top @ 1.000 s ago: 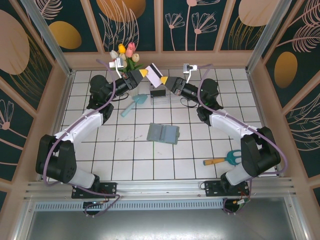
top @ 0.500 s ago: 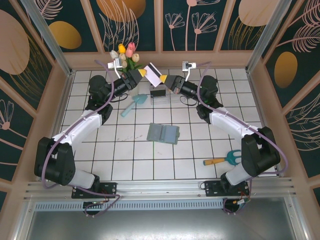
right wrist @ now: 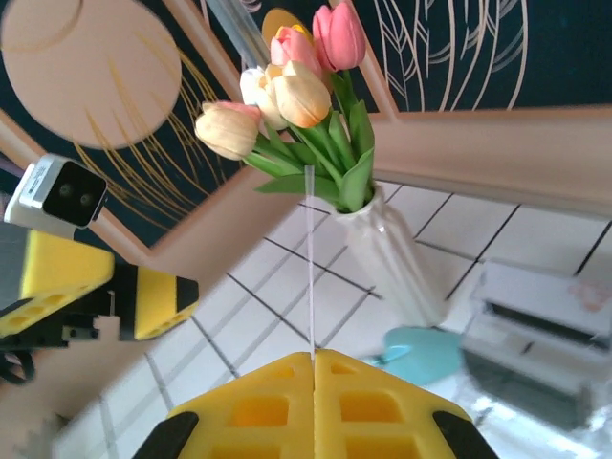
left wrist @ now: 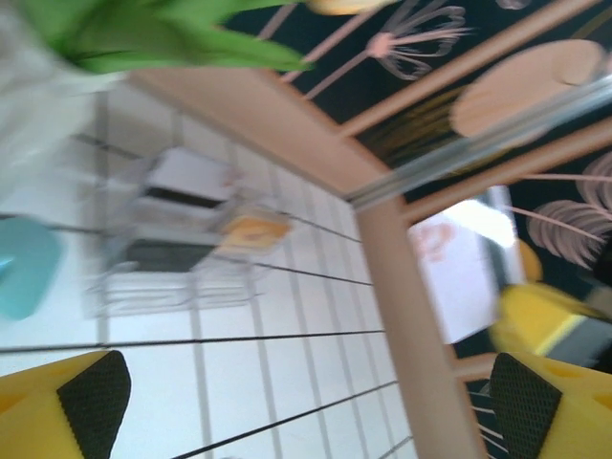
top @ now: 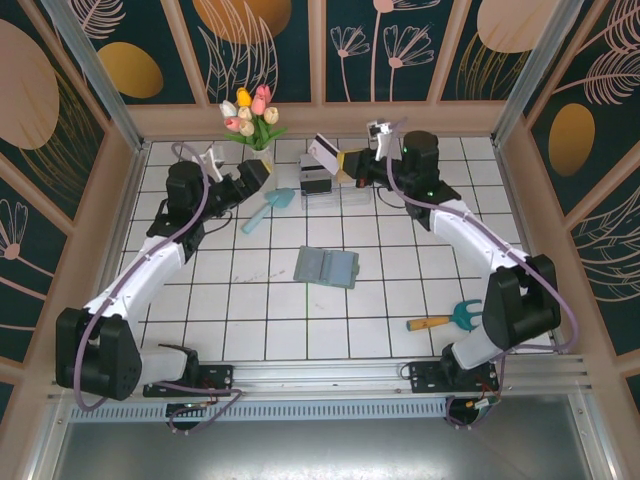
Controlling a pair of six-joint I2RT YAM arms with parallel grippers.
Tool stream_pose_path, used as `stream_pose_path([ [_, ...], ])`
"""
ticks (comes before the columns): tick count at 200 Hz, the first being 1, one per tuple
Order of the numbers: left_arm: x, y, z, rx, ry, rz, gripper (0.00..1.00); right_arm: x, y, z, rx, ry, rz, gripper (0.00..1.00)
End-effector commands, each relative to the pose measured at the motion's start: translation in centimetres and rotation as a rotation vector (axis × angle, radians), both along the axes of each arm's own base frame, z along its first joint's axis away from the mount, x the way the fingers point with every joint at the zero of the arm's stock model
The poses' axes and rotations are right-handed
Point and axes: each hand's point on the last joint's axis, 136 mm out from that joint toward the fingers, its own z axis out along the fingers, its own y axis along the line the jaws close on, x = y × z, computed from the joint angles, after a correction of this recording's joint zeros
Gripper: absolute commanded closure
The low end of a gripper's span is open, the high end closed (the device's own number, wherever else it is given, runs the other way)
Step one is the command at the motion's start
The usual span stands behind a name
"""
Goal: Take the credit cards out of the card holder
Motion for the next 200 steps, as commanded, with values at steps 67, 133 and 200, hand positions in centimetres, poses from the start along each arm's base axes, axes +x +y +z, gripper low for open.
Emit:
stream_pose_path([
  [67,-0.1,3.3,-5.6,0.102,0.115,0.007,0.02,3.9,-0.3,-5.8,-0.429,-0.452,0.355,1.0],
  [133,0.2,2.8,-7.1,0.107,0.147,-0.034,0.01,6.8,0.5,-7.1,-0.486,-0.516,0.376,1.0],
  [200,0.2,4.4,-7.7,0.216,0.14,0.028,0.01,9.3,2.1,-9.3,-0.538,-0.519,0.427,1.0],
])
